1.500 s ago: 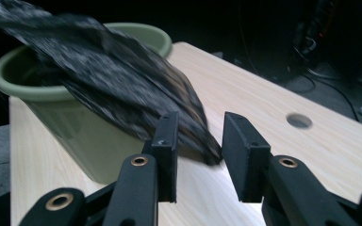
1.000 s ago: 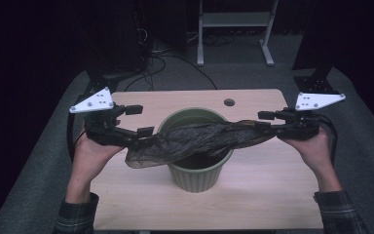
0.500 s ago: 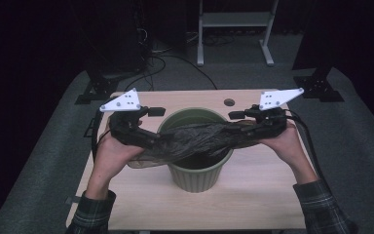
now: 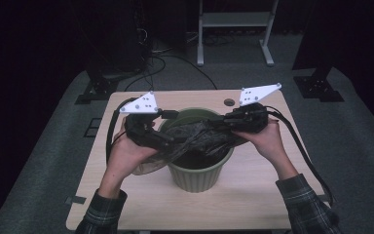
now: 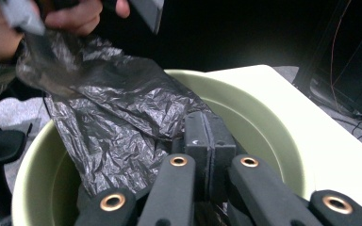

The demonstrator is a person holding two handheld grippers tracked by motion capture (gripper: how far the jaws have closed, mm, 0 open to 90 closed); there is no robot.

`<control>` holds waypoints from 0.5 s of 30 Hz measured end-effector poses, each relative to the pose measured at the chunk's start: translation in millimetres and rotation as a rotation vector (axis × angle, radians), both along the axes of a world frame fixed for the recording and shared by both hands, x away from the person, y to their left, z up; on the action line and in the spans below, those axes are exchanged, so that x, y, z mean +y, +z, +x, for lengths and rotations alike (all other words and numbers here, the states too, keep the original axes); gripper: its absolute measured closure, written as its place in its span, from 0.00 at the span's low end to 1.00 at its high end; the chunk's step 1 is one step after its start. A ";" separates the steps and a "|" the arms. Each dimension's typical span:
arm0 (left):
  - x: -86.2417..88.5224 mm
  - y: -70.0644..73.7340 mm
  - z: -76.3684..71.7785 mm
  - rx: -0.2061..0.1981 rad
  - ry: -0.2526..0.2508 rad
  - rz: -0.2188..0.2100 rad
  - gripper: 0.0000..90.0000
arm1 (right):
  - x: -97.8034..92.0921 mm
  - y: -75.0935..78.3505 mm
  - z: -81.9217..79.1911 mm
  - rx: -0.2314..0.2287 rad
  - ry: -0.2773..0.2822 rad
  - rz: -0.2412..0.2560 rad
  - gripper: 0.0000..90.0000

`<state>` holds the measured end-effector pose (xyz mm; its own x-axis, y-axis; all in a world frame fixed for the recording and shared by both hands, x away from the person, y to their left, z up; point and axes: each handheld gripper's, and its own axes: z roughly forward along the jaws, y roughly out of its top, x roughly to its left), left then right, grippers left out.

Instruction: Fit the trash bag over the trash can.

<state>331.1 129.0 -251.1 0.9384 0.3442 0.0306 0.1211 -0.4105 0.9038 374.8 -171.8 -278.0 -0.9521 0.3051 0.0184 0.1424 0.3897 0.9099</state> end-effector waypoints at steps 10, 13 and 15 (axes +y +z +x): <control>-14.6 -9.2 4.0 -0.020 0.031 0.064 0.21 | 4.7 2.0 2.5 0.016 -0.016 0.019 1.00; -10.7 -10.5 5.0 -0.041 0.076 0.088 0.21 | 3.8 3.0 1.3 0.016 -0.012 0.021 1.00; -5.4 -12.0 5.8 -0.037 0.085 0.087 0.21 | 2.6 3.3 1.2 0.016 -0.012 0.017 1.00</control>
<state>336.9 123.6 -263.0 0.9036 0.4171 0.0978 0.1263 -0.4776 0.8695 376.0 -169.1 -274.7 -0.9480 0.3160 0.0391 0.1619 0.3724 0.9138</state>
